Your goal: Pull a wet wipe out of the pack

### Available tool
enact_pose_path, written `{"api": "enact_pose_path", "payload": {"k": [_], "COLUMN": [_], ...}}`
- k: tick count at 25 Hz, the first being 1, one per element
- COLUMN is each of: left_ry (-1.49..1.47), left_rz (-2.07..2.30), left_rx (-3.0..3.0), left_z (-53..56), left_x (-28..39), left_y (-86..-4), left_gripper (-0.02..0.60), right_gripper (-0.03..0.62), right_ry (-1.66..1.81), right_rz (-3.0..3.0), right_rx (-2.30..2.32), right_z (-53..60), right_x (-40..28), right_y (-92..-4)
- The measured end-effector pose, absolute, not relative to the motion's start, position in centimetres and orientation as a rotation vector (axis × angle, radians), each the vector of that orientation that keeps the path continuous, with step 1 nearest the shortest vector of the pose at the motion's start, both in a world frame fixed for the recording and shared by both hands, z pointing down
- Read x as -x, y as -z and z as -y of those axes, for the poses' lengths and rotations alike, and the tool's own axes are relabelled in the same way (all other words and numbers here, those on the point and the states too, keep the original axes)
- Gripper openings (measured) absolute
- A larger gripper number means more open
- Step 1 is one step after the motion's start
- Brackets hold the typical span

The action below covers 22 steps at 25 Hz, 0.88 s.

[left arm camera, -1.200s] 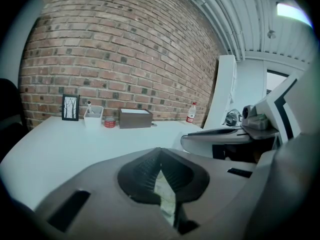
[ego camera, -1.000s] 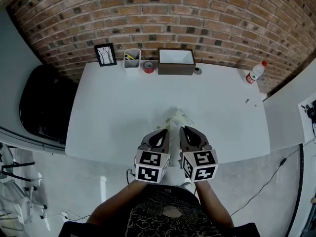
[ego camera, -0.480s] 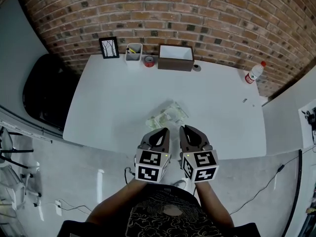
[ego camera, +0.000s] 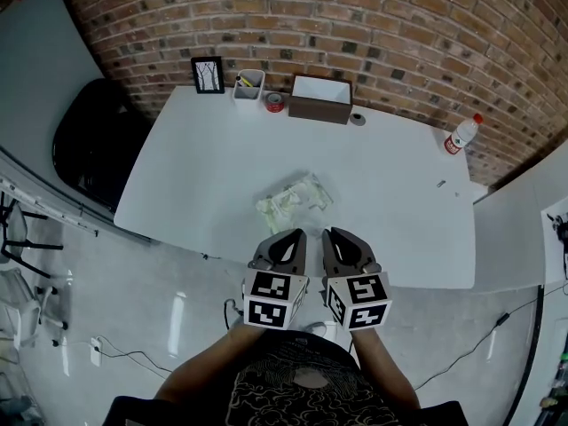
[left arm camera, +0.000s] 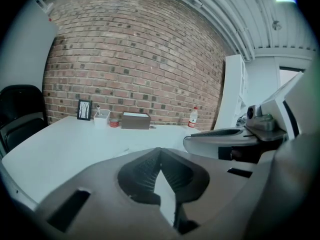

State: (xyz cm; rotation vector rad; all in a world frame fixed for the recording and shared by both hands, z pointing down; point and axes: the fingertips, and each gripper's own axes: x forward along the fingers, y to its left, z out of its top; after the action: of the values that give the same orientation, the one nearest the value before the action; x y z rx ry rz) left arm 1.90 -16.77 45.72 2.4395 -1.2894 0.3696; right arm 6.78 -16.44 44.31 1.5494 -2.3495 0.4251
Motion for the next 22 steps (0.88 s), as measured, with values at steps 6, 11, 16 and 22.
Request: {"api": "enact_pose_path", "payload": {"k": [6, 11, 16, 22], "left_ry": [-0.348, -0.334, -0.326, -0.319], "left_rz": [1.333, 1.353, 1.363, 1.368], "left_rx": [-2.430, -2.425, -2.426, -2.422], "left_z": [15.1, 13.7, 12.9, 12.3], "left_x": [-3.3, -4.3, -5.2, -6.1], "left_y": [-45.2, -45.0, -44.9, -45.0], "left_gripper": [0.011, 0.011, 0.011, 0.011], "right_gripper": [0.021, 0.021, 0.021, 0.021], "right_ry": [-0.400, -0.372, -0.359, -0.353], "right_rz": [2.373, 2.396, 2.402, 2.402], "right_rx": [-1.507, -1.482, -1.473, -1.471], "right_z": [14.6, 13.0, 12.1, 11.6], "right_x": [-7.9, -8.4, -9.1, -10.1], "right_y": [-44.3, -44.1, -44.0, -44.1]}}
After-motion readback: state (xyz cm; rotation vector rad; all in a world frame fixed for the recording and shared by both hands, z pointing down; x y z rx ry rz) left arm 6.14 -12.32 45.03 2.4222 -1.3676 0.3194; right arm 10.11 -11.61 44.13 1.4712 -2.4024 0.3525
